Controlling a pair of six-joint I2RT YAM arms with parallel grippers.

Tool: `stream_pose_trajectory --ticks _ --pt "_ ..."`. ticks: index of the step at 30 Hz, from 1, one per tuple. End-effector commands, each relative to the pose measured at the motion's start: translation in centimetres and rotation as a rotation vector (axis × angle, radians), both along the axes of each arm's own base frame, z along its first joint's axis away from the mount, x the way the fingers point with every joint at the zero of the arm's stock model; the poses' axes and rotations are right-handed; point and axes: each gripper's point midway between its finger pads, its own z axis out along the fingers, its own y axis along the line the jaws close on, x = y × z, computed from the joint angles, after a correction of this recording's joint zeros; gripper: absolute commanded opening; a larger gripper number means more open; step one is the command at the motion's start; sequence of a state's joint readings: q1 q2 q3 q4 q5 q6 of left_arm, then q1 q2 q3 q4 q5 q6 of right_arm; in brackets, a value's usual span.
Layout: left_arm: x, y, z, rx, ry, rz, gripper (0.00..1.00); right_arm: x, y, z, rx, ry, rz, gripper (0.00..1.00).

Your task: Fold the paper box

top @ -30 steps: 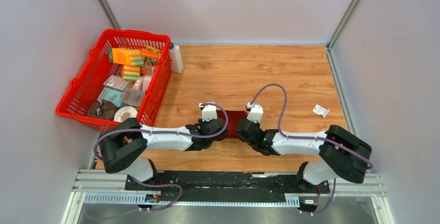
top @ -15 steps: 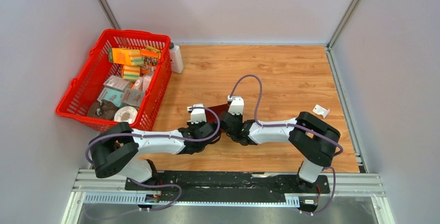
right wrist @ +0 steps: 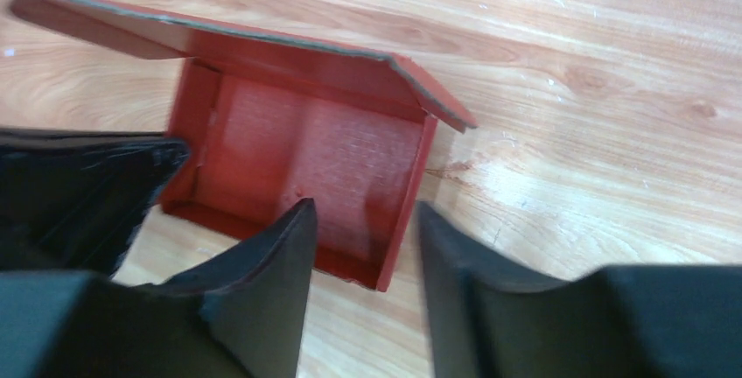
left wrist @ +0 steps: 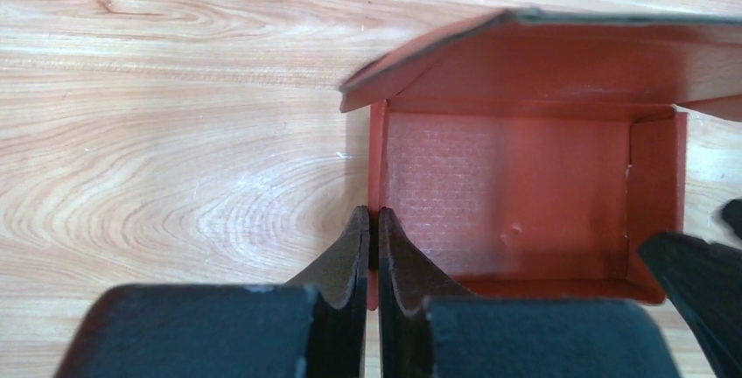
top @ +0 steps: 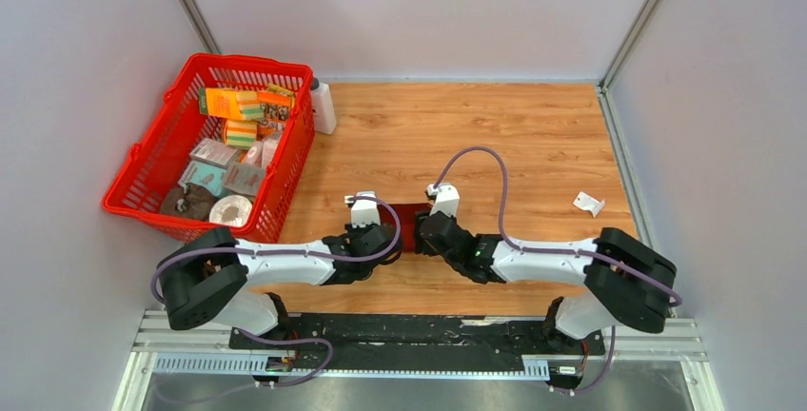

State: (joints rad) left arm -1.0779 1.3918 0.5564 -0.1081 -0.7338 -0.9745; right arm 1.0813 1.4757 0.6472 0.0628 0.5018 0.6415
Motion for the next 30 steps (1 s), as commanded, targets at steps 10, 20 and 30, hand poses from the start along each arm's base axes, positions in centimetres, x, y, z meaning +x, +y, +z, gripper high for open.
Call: stream_pose_trajectory --ticks 10,20,30 --pt "-0.2 0.0 1.4 -0.039 0.008 -0.045 0.48 0.4 -8.0 12.0 0.144 -0.108 -0.079 0.95" --pt "-1.3 -1.2 4.4 -0.167 0.013 -0.165 0.75 9.5 -24.0 12.0 0.197 -0.013 -0.656 1.00" --pt "-2.7 -0.9 8.9 -0.238 -0.050 -0.308 0.77 12.7 -38.9 1.4 0.084 0.291 -1.264 1.00"
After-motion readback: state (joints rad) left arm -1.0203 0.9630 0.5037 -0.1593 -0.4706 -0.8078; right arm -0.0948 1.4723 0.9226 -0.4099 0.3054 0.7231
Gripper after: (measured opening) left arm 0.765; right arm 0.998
